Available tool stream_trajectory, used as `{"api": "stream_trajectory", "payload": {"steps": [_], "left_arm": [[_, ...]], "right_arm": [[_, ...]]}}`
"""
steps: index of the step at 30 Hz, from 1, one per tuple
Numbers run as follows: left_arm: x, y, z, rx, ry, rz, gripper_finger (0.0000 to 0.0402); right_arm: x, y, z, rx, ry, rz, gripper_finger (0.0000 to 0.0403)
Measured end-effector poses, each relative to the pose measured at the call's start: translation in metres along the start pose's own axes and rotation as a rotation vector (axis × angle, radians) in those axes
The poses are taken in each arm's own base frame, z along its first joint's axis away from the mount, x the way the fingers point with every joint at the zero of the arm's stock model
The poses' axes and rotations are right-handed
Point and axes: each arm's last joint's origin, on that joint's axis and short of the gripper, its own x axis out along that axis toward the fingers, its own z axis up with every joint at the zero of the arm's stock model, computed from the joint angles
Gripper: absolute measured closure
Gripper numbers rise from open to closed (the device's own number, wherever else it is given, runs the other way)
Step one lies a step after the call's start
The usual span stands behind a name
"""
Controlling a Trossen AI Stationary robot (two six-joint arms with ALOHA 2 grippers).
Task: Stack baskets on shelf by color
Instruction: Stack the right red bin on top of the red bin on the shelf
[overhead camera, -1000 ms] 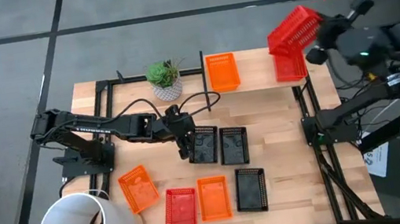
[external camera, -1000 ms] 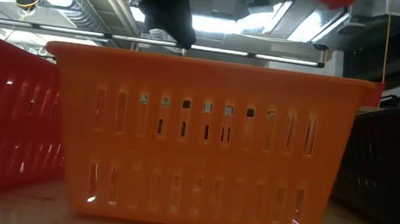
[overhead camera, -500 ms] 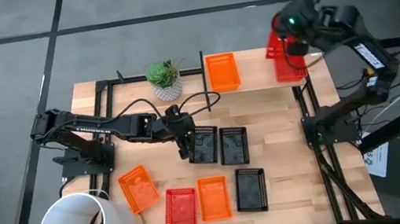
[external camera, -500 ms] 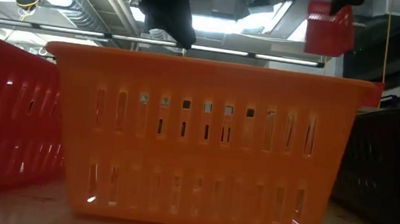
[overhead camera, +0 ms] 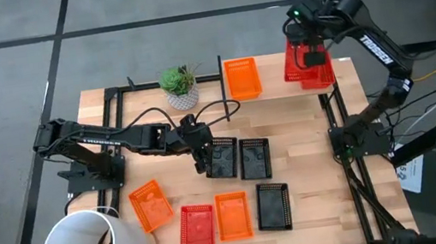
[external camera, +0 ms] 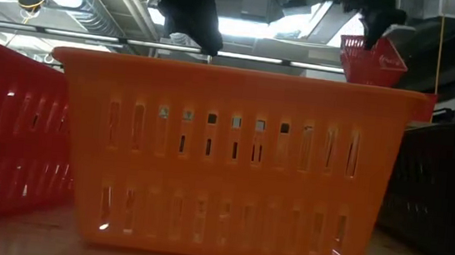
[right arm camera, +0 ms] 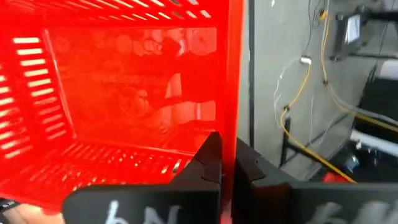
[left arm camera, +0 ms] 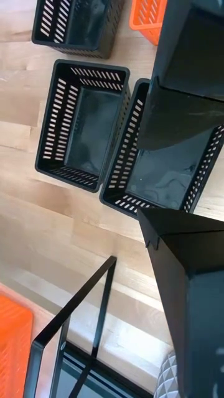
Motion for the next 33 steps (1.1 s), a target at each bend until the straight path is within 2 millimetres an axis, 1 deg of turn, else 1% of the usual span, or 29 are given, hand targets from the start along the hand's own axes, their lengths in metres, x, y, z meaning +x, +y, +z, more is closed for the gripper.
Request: {"api": "stream_trajectory", "payload": {"steps": [7,13,18,21,25,28,33], "left_arm": [[0.0,0.0,0.0,0.001,0.0,0.0,0.0247],[0.0,0.0,0.0,0.001,0.0,0.0,0.0247],[0.0,0.0,0.0,0.001,0.0,0.0,0.0247],[0.0,0.0,0.0,0.003,0.001,0.0,0.0247],[0.0,0.0,0.0,0.027,0.003,0.001,0.0247],[0.0,0.0,0.0,0.027,0.003,0.001,0.0247],[0.0,0.0,0.0,0.028,0.003,0.0,0.0247]], "right_arm": [[0.013,-0.005,0.005,-0.022,0.045,0.009,0.0403],[0.019,-0.012,0.005,-0.01,0.053,0.02,0.0403],[0.005,-0.021,-0.001,0.045,0.052,-0.059,0.0403],[-0.006,-0.025,-0.005,0.068,0.011,-0.075,0.0403],[-0.013,-0.028,-0.007,0.088,-0.022,-0.086,0.0403],[-0.012,-0.031,-0.011,0.109,-0.019,-0.081,0.0403],[0.004,-0.036,-0.018,0.183,0.032,-0.046,0.0403]]}}
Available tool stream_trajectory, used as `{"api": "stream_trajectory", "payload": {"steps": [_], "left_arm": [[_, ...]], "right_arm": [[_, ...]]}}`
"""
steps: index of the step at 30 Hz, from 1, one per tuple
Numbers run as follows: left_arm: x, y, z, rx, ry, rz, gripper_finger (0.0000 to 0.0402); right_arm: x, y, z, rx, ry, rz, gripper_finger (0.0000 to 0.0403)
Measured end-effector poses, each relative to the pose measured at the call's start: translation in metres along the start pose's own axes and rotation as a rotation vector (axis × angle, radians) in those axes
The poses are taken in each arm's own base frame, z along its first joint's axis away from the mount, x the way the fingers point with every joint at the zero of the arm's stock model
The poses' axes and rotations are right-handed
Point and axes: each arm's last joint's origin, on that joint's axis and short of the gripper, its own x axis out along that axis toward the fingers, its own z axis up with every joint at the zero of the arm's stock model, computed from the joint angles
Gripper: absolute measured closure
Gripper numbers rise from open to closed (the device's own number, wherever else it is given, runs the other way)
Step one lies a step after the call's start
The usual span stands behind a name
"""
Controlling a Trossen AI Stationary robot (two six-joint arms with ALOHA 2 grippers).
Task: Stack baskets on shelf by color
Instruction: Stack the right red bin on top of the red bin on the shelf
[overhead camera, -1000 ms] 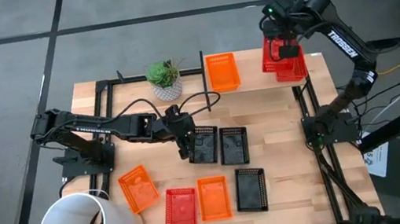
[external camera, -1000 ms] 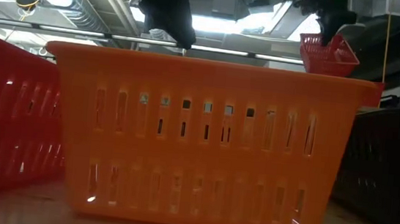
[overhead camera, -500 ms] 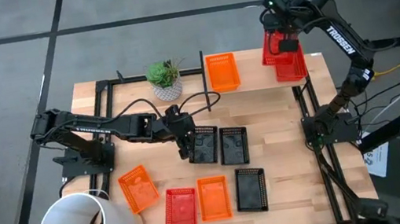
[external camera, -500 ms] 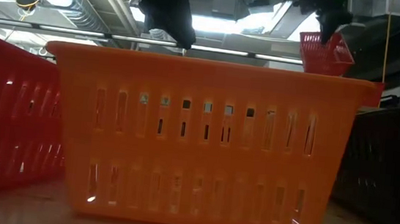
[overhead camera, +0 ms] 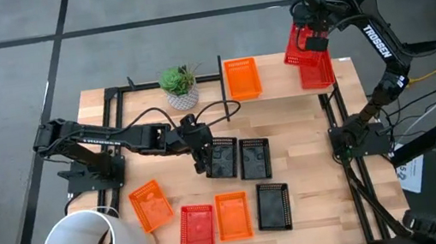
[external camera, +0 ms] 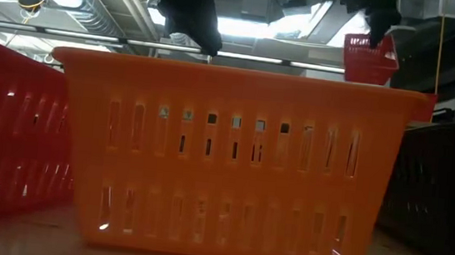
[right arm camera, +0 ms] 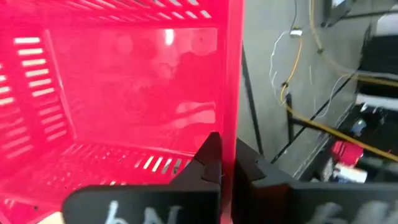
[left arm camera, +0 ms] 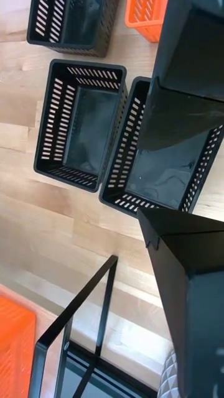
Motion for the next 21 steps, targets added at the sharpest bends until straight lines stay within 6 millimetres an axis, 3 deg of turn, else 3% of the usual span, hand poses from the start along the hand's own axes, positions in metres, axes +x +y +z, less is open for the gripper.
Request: {"api": "stream_trajectory", "payload": {"steps": [6,15,21], "left_arm": [[0.0,0.0,0.0,0.0,0.0,0.0,0.0247],[0.0,0.0,0.0,0.0,0.0,0.0,0.0247],[0.0,0.0,0.0,0.0,0.0,0.0,0.0247]], "right_arm": [[0.005,-0.001,-0.016,0.029,0.044,0.007,0.0403],[-0.041,0.009,-0.053,0.06,-0.176,0.063,0.0403],[-0.052,0.011,-0.062,0.125,-0.195,0.038,0.0403]]}}
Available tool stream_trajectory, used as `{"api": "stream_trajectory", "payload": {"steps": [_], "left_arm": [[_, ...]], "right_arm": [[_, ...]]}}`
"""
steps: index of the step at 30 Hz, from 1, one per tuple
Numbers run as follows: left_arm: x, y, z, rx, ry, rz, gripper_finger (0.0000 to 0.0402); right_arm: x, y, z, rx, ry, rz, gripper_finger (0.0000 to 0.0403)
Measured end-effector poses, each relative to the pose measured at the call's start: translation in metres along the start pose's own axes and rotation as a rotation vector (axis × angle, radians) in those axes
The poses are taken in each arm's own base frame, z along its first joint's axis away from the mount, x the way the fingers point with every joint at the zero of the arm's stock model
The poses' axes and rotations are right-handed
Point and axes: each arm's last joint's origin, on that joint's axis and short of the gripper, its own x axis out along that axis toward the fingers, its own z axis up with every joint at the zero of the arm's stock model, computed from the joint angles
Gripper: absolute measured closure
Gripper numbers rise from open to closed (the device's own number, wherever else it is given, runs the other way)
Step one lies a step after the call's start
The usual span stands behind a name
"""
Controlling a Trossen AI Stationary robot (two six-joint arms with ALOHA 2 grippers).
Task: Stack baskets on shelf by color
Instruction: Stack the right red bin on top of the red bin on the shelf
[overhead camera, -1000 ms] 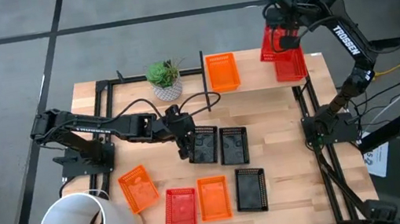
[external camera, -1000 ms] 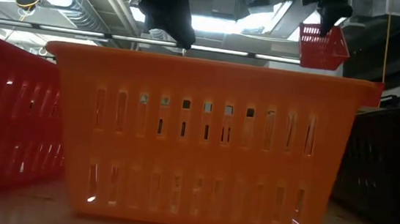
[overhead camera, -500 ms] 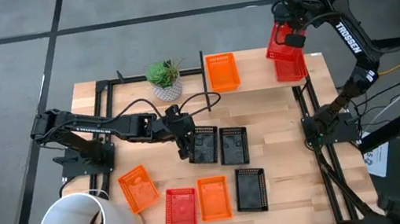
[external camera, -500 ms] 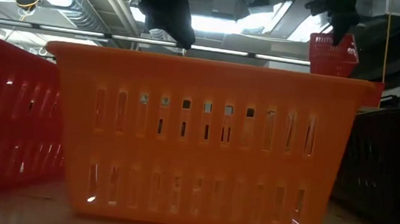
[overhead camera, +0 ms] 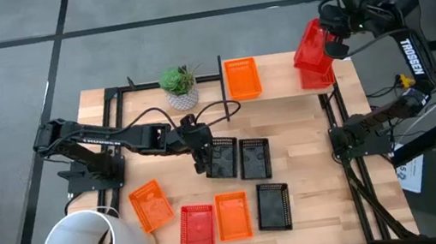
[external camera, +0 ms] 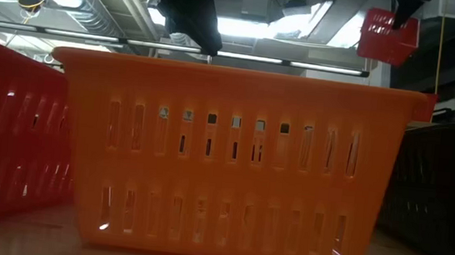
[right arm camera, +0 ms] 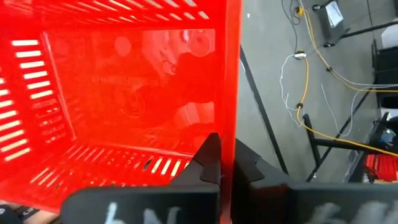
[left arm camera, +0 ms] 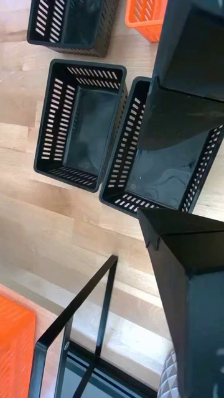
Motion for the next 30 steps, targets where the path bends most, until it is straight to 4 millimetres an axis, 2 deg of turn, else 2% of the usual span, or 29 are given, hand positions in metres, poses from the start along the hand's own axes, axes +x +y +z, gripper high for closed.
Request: {"api": "stream_trajectory", "payload": {"steps": [7,15,30], "left_arm": [[0.0,0.0,0.0,0.0,0.0,0.0,0.0247],[0.0,0.0,0.0,0.0,0.0,0.0,0.0247],[0.0,0.0,0.0,0.0,0.0,0.0,0.0247]], "right_arm": [[0.003,0.002,-0.002,0.017,0.032,-0.02,0.0403],[0.022,0.026,-0.021,-0.038,0.121,0.059,0.0403],[0.036,0.03,-0.015,-0.066,0.191,0.037,0.0403]]}}
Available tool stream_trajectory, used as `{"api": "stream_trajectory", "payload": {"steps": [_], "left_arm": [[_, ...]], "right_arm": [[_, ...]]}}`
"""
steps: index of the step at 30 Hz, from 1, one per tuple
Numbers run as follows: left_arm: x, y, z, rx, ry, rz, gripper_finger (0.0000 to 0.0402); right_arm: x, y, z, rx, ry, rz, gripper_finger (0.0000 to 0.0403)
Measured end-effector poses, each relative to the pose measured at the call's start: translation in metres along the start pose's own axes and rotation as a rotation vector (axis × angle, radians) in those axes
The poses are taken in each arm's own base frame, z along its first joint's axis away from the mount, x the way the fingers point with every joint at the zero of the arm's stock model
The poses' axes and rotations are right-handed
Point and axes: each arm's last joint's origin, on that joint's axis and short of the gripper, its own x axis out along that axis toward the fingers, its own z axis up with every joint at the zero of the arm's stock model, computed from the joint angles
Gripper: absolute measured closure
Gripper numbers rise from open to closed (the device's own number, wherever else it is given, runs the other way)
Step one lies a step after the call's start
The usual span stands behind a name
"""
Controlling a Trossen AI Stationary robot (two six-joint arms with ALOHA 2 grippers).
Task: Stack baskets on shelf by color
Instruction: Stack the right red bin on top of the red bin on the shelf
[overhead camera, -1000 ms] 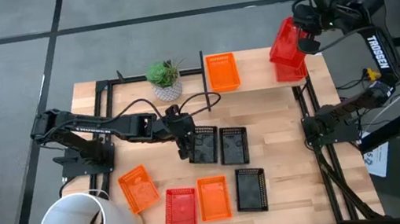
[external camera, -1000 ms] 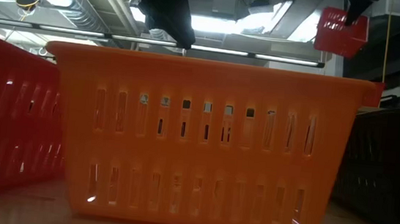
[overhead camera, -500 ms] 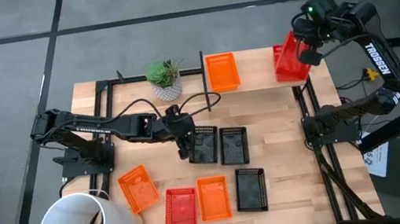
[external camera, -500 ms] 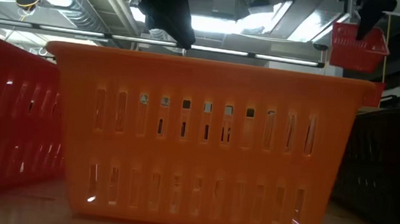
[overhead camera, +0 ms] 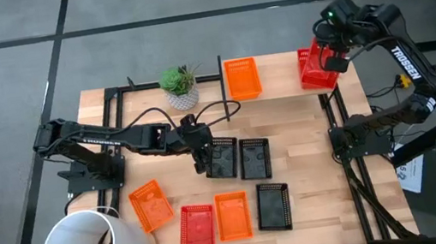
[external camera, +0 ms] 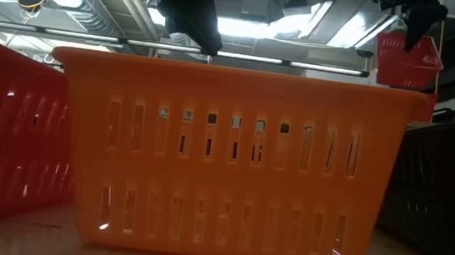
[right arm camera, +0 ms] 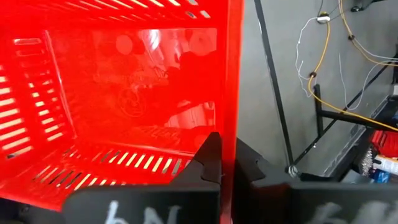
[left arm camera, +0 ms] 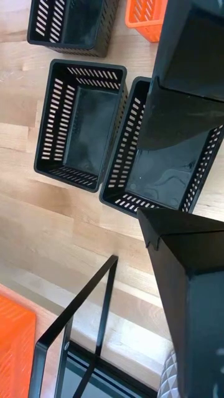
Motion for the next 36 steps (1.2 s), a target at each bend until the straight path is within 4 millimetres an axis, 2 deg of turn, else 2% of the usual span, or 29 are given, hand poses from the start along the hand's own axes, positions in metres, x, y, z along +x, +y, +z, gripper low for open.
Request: {"api": "stream_trajectory", "payload": {"steps": [14,23,36], "left_arm": [[0.0,0.0,0.0,0.0,0.0,0.0,0.0247],[0.0,0.0,0.0,0.0,0.0,0.0,0.0247],[0.0,0.0,0.0,0.002,0.001,0.0,0.0247]], "right_arm": [[0.02,-0.004,0.017,-0.034,0.101,-0.025,0.0403],[0.02,-0.004,0.016,-0.019,0.1,-0.025,0.0401],[0.025,0.008,0.02,-0.022,0.139,-0.057,0.0328]]}}
